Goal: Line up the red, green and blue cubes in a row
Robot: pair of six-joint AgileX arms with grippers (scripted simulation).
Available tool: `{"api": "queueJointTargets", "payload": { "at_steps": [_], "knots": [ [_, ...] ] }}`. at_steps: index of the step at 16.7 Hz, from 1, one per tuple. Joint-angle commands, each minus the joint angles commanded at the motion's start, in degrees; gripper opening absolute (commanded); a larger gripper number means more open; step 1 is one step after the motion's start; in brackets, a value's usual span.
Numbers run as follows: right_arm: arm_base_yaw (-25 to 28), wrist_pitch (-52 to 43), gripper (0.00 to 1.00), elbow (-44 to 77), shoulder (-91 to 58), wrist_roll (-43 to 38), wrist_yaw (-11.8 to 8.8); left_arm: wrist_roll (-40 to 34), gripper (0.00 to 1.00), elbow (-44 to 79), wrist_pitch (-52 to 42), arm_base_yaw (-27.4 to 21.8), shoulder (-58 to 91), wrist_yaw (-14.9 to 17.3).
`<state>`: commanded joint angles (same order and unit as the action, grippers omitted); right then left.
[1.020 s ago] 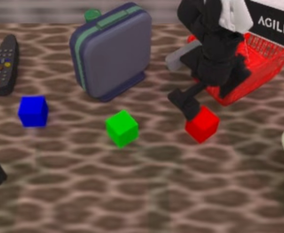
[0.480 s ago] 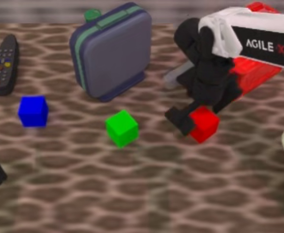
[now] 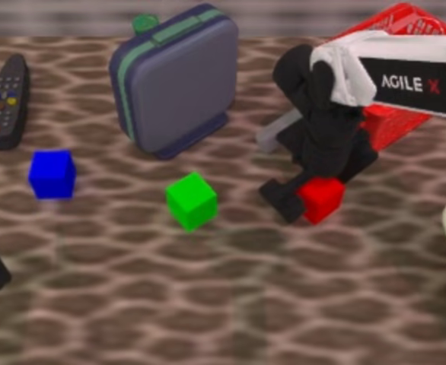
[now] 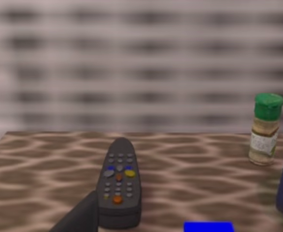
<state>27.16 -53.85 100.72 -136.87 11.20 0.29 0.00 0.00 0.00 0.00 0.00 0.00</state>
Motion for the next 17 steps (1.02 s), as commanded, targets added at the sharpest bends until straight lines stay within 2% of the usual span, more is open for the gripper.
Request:
{"api": "queueJointTargets", "payload": {
  "at_steps": [12,17],
  "knots": [
    [0.0,0.0,0.02,0.0,0.0,0.0,0.0,0.0,1.0,0.0,0.0,0.0,0.0,0.0],
    [0.0,0.0,0.0,0.0,0.0,0.0,0.0,0.0,1.0,0.0,0.0,0.0,0.0,0.0]
  ]
}}
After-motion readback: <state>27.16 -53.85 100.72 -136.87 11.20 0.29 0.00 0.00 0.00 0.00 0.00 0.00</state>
